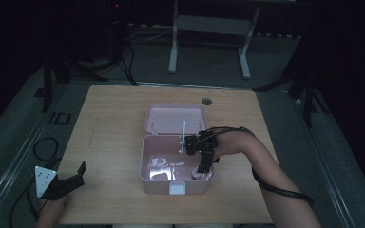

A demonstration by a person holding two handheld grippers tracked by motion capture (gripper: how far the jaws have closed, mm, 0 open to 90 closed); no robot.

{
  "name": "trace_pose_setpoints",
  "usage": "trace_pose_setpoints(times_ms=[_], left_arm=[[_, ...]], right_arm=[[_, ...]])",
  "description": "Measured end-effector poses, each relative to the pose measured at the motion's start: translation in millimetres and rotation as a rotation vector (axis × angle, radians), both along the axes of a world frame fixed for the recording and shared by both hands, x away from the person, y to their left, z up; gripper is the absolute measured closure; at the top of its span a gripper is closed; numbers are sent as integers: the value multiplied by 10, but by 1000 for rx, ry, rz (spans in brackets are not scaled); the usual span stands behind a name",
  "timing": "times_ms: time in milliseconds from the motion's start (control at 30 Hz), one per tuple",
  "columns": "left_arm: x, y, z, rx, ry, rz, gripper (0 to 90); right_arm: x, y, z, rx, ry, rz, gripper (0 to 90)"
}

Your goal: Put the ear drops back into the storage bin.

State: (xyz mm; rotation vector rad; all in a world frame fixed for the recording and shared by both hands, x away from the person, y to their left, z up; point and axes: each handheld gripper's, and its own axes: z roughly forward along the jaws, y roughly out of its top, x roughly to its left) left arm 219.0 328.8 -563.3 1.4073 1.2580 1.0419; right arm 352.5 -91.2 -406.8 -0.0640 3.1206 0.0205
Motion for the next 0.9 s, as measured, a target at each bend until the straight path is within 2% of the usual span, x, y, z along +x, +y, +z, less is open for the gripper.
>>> trace_pose_setpoints(times_ms=[233, 433, 700, 900], left_arm=[[-2, 0, 0, 1, 0, 0, 4], [-1, 1, 1, 2, 2, 1, 4], [0, 0, 1, 2, 2, 3, 4], [0, 1, 1, 1, 2, 2, 4]], right_arm=[[26, -180, 179, 43, -20, -38, 198], [35, -418, 278, 72, -37, -77, 199], [54, -691, 257, 103, -48, -129, 200], [68, -881, 119, 150, -33, -163, 201]])
